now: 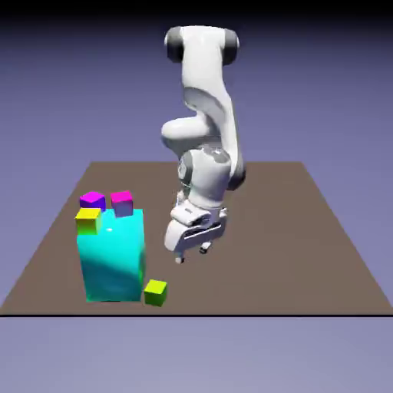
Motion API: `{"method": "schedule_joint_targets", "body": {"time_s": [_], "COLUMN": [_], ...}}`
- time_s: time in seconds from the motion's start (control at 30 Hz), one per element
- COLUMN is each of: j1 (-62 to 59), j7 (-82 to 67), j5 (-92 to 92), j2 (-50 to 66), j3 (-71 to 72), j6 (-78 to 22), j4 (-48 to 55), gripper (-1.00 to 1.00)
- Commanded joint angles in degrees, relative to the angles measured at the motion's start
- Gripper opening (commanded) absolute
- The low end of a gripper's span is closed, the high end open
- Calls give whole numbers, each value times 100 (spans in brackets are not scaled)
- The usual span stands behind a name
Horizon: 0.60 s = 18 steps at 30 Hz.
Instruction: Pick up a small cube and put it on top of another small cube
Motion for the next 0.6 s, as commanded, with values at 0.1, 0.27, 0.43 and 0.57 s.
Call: {"method": "schedule_joint_targets", "body": {"time_s": [0.1, 0.27, 0.43, 0.57], "j1": [444, 952, 540, 643], "j7": [-568, -1218, -1079, -1114], "j5": [-405, -869, -910, -900], "j2": [831, 1781, 2612, 2405], "j3": [-445, -953, -876, -895], "j6": [-518, -1109, -260, -472], "j4": [452, 970, 1019, 1007], "gripper": [0, 0, 0, -100]}}
